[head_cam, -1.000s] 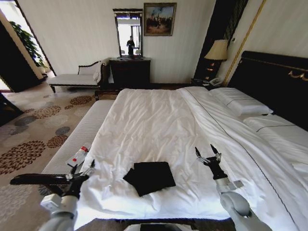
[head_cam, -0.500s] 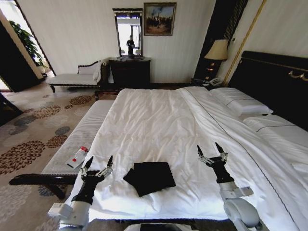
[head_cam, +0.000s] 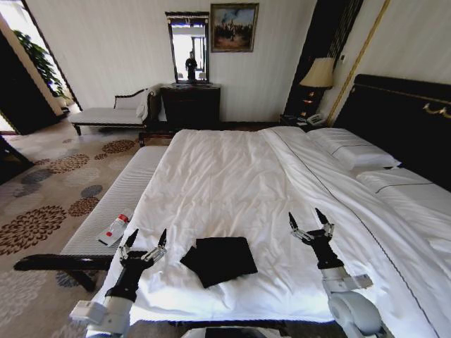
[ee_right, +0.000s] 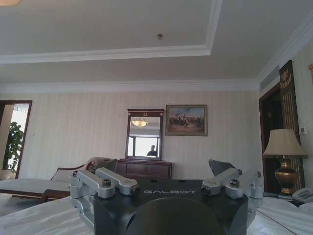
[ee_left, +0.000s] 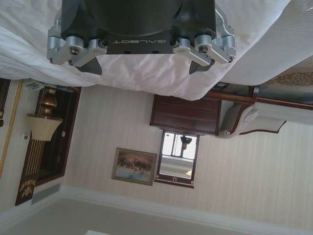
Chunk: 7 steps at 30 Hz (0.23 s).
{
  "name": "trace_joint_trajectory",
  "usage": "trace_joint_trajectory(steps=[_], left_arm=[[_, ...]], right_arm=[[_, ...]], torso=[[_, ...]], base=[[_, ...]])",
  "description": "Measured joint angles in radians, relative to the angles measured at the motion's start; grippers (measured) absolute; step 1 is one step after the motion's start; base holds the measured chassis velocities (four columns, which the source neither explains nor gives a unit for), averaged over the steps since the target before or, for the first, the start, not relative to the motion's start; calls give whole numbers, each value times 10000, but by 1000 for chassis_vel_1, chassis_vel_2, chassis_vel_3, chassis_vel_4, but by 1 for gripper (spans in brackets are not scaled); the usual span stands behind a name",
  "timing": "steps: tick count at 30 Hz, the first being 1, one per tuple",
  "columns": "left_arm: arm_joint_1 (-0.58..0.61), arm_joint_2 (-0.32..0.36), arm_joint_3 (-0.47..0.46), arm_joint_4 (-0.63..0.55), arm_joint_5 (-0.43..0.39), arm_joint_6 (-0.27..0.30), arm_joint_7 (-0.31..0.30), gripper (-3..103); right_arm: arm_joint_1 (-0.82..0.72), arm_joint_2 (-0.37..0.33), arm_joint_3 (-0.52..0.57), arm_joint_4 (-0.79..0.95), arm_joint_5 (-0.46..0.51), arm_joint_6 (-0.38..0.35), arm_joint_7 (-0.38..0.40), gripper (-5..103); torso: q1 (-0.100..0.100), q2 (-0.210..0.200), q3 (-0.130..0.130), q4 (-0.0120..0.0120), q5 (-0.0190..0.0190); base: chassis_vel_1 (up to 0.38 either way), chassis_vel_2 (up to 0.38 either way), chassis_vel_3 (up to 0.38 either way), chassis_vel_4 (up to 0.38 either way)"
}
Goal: Fold the clothes on the bed.
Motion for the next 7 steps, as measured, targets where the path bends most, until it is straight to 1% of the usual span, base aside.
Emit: trace_joint_trajectory(steps=[7], left_arm=[[-6, 2, -6, 11, -15, 15, -8, 100]], right_arm=[[11, -2, -12, -17, 9, 0, -8, 100]], torso=[[0, 0, 0, 0, 0]], base=[[0, 0, 0, 0]])
